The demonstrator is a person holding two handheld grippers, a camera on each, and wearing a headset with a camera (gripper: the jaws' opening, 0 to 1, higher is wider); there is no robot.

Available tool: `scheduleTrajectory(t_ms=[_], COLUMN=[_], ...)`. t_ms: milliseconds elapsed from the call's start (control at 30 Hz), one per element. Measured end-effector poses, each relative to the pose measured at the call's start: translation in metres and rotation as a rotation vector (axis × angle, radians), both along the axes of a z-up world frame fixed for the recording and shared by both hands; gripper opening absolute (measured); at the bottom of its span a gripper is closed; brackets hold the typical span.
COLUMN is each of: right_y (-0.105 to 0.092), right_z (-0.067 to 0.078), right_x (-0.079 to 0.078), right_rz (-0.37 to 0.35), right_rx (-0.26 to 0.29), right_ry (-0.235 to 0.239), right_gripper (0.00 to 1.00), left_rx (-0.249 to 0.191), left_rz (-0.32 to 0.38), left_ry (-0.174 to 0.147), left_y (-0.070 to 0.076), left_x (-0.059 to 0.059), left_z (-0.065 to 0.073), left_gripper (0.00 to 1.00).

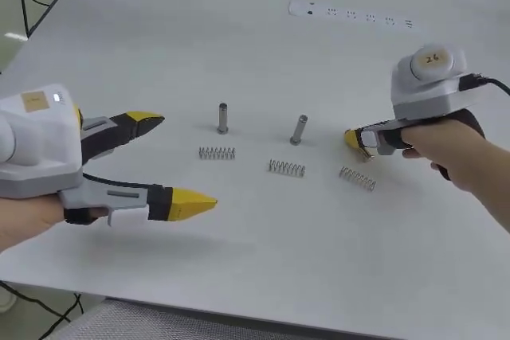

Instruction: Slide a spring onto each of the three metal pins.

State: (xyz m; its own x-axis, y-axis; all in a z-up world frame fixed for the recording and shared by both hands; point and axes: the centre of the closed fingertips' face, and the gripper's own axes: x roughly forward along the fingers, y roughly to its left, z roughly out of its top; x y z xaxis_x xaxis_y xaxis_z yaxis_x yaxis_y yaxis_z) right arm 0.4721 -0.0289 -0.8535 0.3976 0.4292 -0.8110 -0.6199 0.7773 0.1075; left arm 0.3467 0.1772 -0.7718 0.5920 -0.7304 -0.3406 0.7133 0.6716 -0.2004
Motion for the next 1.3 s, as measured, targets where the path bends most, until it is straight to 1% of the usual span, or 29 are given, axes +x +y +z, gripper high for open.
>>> scheduleTrajectory(t_ms=[233, 433, 467, 600, 667, 800, 900, 1300], right_y=[-0.003, -0.003, -0.003, -0.006, -0.006, -0.008, -0.01, -0.011], right_z=[0.013, 0.019, 0.021, 0.024, 0.026, 0.029, 0.032, 0.036], right_x=[0.002, -0.003, -0.004, -0.007, -0.008, -0.01, -0.01, -0.006], right_rz=[-0.016, -0.013, -0.012, -0.039, -0.039, -0.047, -0.046, -0.055], right_rx=[0.037, 0.064, 0.074, 0.098, 0.107, 0.114, 0.119, 0.122], right_ry=[-0.042, -0.068, -0.081, -0.104, -0.122, -0.136, -0.158, -0.191], right_gripper=[0.1, 0.1, 0.1, 0.1, 0.1, 0.1, 0.1, 0.1], left_rx=[0.0, 0.001, 0.0, 0.002, 0.001, 0.001, 0.0, 0.003], left_rz=[-0.002, -0.002, -0.001, -0.001, -0.001, -0.005, -0.007, -0.01], left_ry=[0.001, -0.005, -0.007, -0.008, -0.008, -0.009, -0.009, -0.007], left_y=[-0.002, -0.003, -0.002, -0.002, -0.003, -0.004, -0.004, -0.005], left_x=[-0.001, 0.0, 0.001, 0.001, 0.0, -0.001, -0.002, -0.003], left_z=[0.0, 0.002, 0.002, 0.003, 0.003, 0.003, 0.003, 0.003], left_gripper=[0.9, 0.9, 0.9, 0.9, 0.9, 0.9, 0.9, 0.9])
